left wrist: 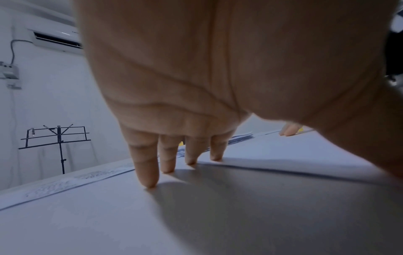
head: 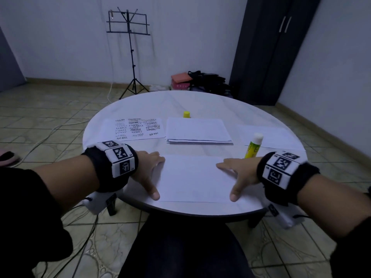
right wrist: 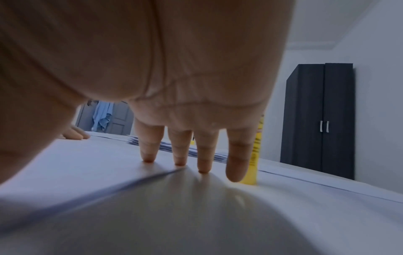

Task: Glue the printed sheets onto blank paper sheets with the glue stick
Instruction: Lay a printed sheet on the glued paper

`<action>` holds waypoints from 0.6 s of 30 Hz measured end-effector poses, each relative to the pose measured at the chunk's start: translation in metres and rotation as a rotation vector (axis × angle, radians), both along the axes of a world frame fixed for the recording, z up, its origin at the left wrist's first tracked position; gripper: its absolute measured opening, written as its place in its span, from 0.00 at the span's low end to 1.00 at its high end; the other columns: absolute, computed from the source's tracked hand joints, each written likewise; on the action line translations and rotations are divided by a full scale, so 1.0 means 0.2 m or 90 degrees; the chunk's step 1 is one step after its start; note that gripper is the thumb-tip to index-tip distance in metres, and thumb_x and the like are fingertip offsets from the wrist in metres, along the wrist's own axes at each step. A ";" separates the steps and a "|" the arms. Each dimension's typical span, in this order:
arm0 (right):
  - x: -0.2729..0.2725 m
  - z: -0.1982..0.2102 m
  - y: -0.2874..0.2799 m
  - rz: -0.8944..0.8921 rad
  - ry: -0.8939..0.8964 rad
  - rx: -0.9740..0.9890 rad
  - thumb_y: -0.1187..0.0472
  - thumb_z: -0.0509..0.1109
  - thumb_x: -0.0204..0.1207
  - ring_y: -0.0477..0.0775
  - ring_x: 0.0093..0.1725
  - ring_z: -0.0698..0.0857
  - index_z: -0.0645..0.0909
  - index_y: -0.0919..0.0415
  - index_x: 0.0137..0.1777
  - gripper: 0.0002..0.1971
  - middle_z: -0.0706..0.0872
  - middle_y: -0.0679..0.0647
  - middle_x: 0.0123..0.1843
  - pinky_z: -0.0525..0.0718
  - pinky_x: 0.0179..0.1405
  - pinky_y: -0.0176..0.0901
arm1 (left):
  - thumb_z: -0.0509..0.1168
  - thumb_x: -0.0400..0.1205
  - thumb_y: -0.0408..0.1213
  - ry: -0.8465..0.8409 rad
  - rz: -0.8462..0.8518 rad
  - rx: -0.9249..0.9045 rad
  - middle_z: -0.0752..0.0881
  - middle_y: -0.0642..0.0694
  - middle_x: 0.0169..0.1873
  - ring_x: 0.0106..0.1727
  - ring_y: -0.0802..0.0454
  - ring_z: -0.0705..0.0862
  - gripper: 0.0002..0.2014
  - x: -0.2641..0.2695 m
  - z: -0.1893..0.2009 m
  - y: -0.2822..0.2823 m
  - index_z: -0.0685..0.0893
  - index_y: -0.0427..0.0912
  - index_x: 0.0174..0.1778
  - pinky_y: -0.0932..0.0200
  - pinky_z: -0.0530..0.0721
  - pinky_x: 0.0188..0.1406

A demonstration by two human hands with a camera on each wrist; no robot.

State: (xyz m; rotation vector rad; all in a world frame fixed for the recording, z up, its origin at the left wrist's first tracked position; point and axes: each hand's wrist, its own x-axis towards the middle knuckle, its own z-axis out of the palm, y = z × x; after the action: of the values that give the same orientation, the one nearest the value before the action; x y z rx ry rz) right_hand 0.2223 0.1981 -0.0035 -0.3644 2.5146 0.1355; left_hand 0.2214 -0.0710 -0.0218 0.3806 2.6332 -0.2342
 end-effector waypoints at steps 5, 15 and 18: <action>0.01 -0.01 0.04 -0.016 -0.015 -0.024 0.48 0.82 0.63 0.51 0.84 0.50 0.43 0.49 0.84 0.58 0.46 0.45 0.85 0.53 0.82 0.51 | 0.78 0.58 0.66 -0.004 0.068 0.021 0.63 0.48 0.78 0.78 0.46 0.66 0.63 0.00 0.00 -0.01 0.47 0.53 0.82 0.47 0.68 0.74; 0.00 0.03 -0.05 -0.022 -0.026 0.055 0.53 0.83 0.63 0.56 0.84 0.52 0.35 0.45 0.83 0.63 0.45 0.48 0.85 0.59 0.79 0.56 | 0.80 0.63 0.57 -0.039 0.163 0.205 0.61 0.53 0.81 0.80 0.52 0.63 0.67 0.00 0.06 0.01 0.32 0.54 0.82 0.54 0.60 0.78; 0.02 0.03 -0.03 -0.042 -0.026 0.037 0.52 0.83 0.61 0.57 0.84 0.52 0.36 0.43 0.83 0.63 0.45 0.49 0.86 0.59 0.79 0.57 | 0.80 0.67 0.47 -0.054 0.215 0.401 0.73 0.54 0.72 0.70 0.53 0.73 0.62 0.01 0.06 -0.01 0.38 0.56 0.83 0.59 0.67 0.73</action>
State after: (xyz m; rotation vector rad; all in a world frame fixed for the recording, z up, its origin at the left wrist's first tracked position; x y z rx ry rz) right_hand 0.2266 0.1912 0.0021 -0.2580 2.4740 0.1721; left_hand 0.2228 -0.0738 -0.0097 0.1287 2.5781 0.7145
